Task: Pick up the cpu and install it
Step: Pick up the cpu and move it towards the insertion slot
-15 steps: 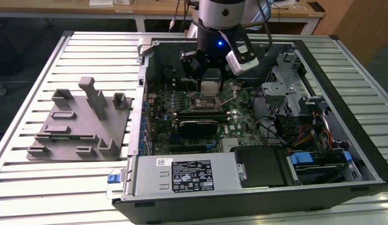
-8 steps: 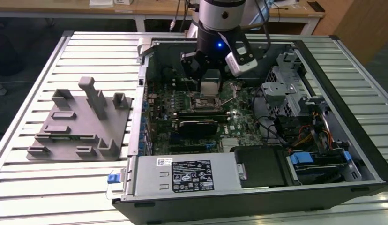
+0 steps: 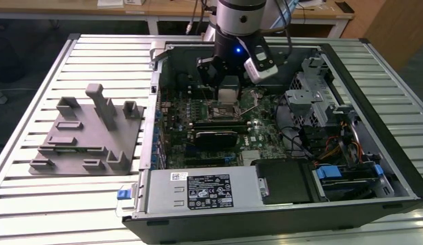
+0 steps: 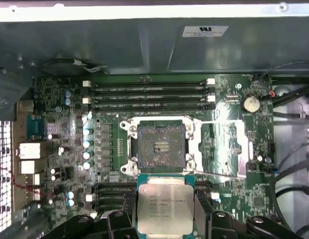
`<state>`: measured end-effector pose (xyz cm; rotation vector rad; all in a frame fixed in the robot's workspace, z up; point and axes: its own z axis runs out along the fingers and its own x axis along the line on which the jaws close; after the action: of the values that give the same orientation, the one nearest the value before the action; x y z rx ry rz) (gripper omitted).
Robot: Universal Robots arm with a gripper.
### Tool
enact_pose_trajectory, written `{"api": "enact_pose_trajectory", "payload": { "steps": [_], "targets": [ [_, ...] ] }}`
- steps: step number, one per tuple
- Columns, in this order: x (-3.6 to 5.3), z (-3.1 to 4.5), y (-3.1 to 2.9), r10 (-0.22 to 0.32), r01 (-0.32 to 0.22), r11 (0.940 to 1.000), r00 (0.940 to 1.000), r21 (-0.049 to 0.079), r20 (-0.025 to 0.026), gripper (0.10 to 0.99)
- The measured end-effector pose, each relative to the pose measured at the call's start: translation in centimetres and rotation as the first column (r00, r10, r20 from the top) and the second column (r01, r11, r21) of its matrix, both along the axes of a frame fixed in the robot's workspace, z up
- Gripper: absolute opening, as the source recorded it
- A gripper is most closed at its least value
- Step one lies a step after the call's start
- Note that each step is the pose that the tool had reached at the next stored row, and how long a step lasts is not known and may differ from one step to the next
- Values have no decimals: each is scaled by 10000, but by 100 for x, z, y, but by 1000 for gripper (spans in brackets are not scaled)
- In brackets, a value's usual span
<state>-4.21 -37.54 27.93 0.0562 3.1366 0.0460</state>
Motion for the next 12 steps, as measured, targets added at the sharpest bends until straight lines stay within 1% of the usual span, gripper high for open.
{"api": "enact_pose_trajectory", "payload": {
  "steps": [3, 12],
  "targets": [
    [0, -34, 50, 0, 0, 10000, 10000, -1, -6, 541],
    [0, -136, 240, 13, -13, 10000, 10000, -1, -11, 541]
  ]
}}
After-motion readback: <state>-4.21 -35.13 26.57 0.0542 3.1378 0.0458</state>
